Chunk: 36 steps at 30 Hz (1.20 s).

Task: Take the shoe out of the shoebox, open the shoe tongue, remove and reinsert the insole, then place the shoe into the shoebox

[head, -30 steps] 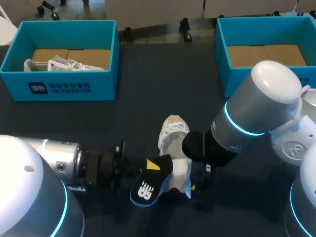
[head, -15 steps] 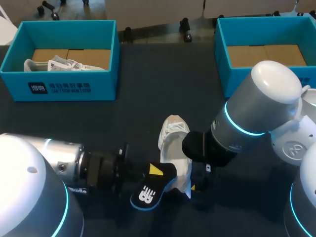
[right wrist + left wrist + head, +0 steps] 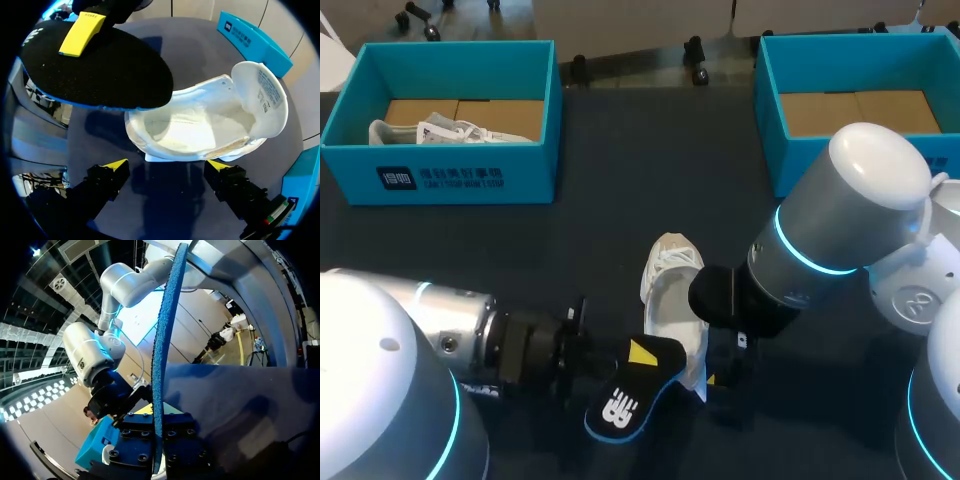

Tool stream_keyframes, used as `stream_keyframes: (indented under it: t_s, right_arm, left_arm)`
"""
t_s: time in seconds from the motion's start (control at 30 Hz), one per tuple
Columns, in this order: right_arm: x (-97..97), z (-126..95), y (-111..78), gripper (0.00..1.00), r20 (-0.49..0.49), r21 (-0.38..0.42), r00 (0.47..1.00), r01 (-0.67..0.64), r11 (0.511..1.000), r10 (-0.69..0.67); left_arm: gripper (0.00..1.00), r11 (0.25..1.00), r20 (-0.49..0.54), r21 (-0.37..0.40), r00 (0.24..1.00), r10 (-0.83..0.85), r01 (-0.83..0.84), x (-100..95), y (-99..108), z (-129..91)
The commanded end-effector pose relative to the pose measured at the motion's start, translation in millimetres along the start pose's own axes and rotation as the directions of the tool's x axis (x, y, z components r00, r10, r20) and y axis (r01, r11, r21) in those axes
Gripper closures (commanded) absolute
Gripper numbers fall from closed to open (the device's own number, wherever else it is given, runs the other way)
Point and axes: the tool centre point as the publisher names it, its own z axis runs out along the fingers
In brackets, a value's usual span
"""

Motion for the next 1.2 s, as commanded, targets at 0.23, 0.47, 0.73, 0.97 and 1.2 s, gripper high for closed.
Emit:
stream_keyframes:
  t_s: [0.23,0.47,0.73,0.97,1.2]
  right_arm:
    - [0.9,2,0.0,0.0,0.002,-0.001,1.0,0.0,1.0,0.0]
    - [0.9,2,0.0,0.0,0.002,-0.001,1.0,0.0,1.0,0.0]
    - [0.9,2,0.0,0.0,0.002,-0.001,1.0,0.0,1.0,0.0]
    - [0.9,2,0.0,0.0,0.002,-0.001,1.0,0.0,1.0,0.0]
    - [0.9,2,0.0,0.0,0.002,-0.001,1.0,0.0,1.0,0.0]
  left_arm:
    - [1.0,0.999,-0.01,-0.025,0.999,0.038,-0.039,-4.2,-12,5]
    - [1.0,0.999,-0.01,-0.025,0.999,0.038,-0.039,-4.2,-12,5]
    - [1.0,1.0,0.016,0.006,0.999,-0.029,0.029,-6.3,1,18]
    - [1.0,0.999,0.017,0.025,0.999,-0.035,0.035,-6.6,3,29]
    - [1.0,0.999,0.036,0.017,0.998,-0.051,0.051,-10.4,16,36]
